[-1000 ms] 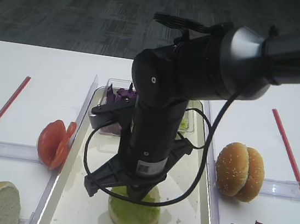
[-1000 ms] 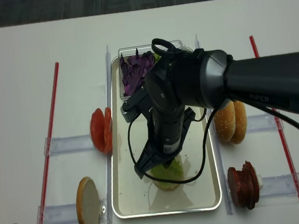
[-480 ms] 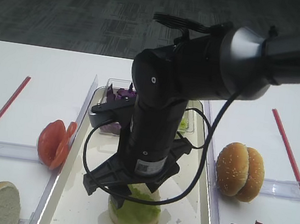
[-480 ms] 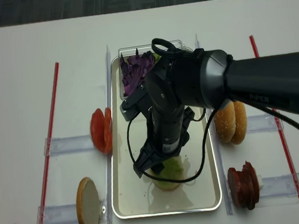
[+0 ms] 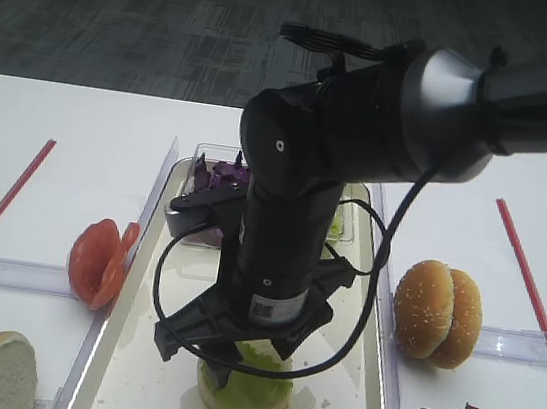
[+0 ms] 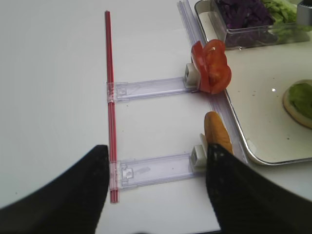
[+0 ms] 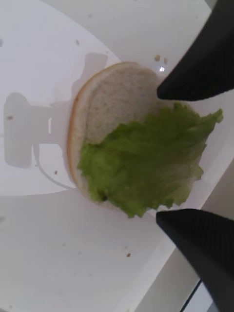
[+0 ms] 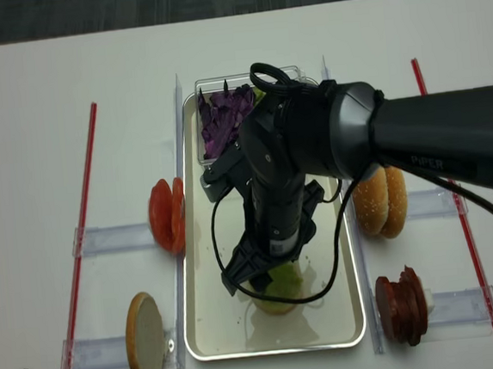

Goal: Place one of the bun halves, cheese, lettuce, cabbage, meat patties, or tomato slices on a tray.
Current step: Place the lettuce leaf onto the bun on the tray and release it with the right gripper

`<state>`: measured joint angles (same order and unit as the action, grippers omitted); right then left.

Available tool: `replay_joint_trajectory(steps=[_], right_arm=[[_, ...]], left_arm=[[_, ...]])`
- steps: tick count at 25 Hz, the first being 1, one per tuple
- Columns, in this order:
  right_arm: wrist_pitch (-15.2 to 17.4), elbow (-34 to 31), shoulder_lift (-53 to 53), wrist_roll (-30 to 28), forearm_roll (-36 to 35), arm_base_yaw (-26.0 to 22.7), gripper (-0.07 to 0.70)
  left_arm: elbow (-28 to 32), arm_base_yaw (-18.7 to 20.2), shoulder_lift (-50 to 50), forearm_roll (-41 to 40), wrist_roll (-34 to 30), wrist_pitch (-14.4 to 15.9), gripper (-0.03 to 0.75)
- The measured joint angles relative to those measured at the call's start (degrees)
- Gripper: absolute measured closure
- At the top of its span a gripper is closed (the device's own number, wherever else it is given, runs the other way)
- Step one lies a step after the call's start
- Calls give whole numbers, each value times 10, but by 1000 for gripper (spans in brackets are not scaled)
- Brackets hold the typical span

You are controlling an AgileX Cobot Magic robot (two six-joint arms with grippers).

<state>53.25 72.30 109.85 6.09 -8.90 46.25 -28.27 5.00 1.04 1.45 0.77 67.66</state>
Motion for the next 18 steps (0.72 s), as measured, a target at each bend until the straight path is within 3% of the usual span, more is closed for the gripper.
replay_joint_trajectory(steps=[7,18], right_arm=[[12,2,-2,0,-8,0,129],[106,87,-2,-12,-26,-9,129]], left_arm=[[0,0,0,0,0,0,300],[0,0,0,0,0,0,300]])
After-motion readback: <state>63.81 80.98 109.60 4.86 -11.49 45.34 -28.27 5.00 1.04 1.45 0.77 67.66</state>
